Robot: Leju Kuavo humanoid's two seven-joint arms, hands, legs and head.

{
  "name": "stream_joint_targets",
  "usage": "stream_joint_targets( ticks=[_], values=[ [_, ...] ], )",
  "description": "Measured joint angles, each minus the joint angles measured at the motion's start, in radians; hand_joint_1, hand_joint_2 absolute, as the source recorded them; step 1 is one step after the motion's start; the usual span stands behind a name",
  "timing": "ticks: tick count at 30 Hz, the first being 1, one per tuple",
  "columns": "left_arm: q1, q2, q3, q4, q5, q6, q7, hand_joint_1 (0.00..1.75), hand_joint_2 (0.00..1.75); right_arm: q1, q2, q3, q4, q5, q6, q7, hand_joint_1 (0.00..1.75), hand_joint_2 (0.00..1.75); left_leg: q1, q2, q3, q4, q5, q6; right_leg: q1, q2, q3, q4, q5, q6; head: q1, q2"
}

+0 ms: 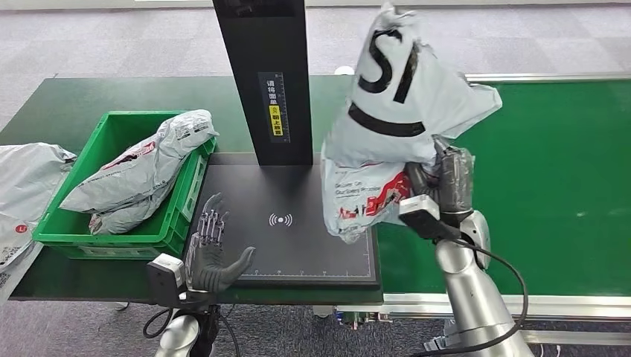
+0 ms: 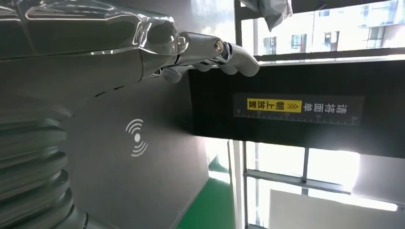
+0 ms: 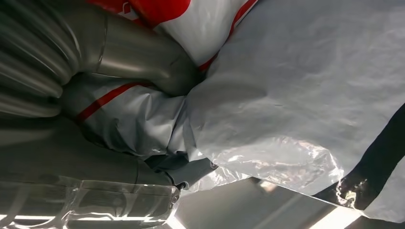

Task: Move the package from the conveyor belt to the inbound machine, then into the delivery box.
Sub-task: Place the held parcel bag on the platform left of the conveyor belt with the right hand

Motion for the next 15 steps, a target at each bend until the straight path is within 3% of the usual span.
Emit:
stream_joint_targets(
  ticks=[2, 8, 13, 15],
  values=[
    [-0.003, 0.000, 0.000, 0.000, -0.004, 0.016, 0.000, 0.00, 1.75, -0.002, -0.003, 0.077, 0.002, 0.084, 0.004, 0.026, 1.75, 1.75, 0.000, 0.000, 0.000, 0.000, 0.000, 0.000, 0.000, 0.000, 0.000, 0.000, 0.000, 0.000, 0.000, 0.000],
    [-0.003, 0.000, 0.006, 0.000, -0.002, 0.048, -0.020, 0.00, 1.75, -0.048, 0.002, 0.325, 0.117, 0.302, 0.155, 0.198, 1.75, 1.75, 0.000, -0.001, -0.001, 0.000, 0.000, 0.000, 0.000, -0.001, 0.000, 0.000, 0.000, 0.000, 0.000, 0.000],
    [-0.003, -0.002, 0.010, 0.000, -0.030, 0.091, -0.036, 0.00, 1.75, -0.134, 0.039, 0.451, 0.296, 0.359, 0.302, 0.279, 1.75, 1.75, 0.000, -0.001, 0.000, 0.000, 0.000, 0.000, 0.000, -0.001, 0.000, 0.000, 0.000, 0.000, 0.000, 0.000],
    [-0.004, -0.004, 0.010, 0.000, -0.060, 0.130, -0.040, 0.00, 1.75, -0.166, 0.059, 0.482, 0.363, 0.359, 0.341, 0.287, 1.64, 1.75, 0.000, -0.001, 0.000, 0.000, 0.000, 0.000, 0.000, -0.001, 0.000, 0.000, 0.000, 0.000, 0.000, 0.000]
  ],
)
